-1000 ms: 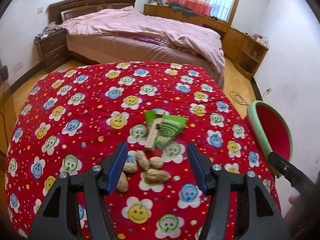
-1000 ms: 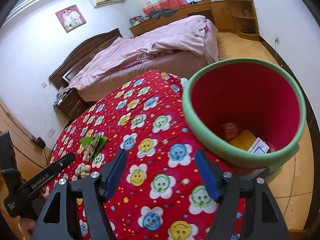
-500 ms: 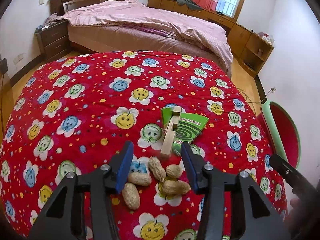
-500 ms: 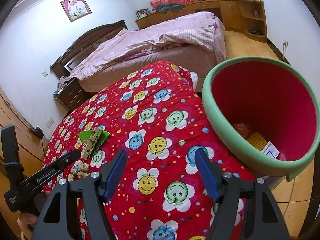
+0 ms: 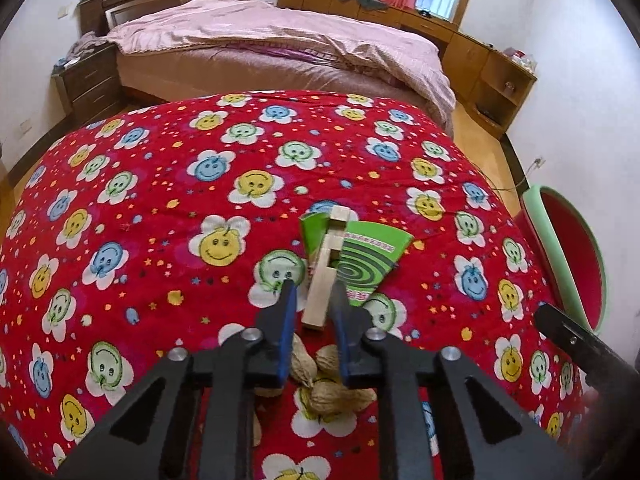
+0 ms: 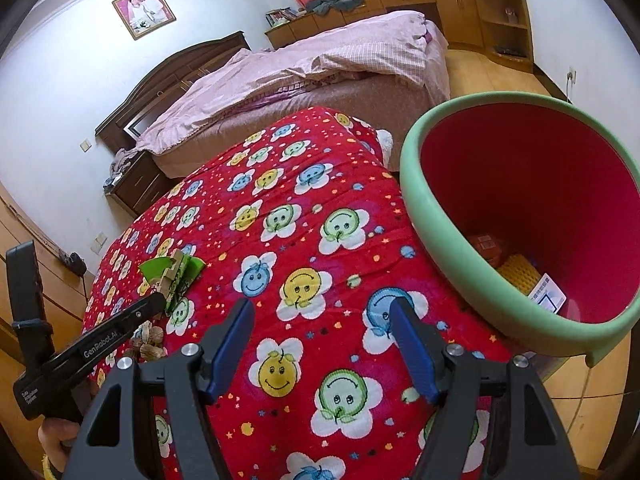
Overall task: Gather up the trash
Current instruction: 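Grasp the wooden stick with the left tool and lift it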
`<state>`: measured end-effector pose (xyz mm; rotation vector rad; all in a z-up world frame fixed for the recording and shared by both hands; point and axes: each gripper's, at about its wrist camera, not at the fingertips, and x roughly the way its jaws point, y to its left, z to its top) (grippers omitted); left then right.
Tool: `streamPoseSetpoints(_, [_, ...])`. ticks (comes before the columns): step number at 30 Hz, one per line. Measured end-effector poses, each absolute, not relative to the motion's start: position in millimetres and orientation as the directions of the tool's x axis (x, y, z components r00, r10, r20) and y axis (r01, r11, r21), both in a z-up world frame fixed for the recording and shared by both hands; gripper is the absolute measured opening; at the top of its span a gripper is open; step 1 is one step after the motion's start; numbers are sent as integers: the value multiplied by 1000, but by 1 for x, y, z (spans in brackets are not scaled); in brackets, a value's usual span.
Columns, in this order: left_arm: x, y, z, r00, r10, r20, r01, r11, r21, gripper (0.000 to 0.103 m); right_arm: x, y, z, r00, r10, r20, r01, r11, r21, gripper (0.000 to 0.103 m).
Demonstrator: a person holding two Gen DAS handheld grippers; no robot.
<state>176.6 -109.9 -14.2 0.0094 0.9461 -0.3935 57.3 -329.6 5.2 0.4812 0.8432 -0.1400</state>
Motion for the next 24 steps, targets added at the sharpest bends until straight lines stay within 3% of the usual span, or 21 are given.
streamPoseSetpoints(18, [156, -102, 13, 522, -441, -730, 377, 887, -266, 10, 50, -328, 12, 677, 72, -733, 303, 880, 367, 72])
streamPoseSetpoints(24, [150, -82, 31, 585, -420, -694, 334, 904, -266, 10, 51, -319, 18, 680, 78, -729, 282, 890, 359, 72])
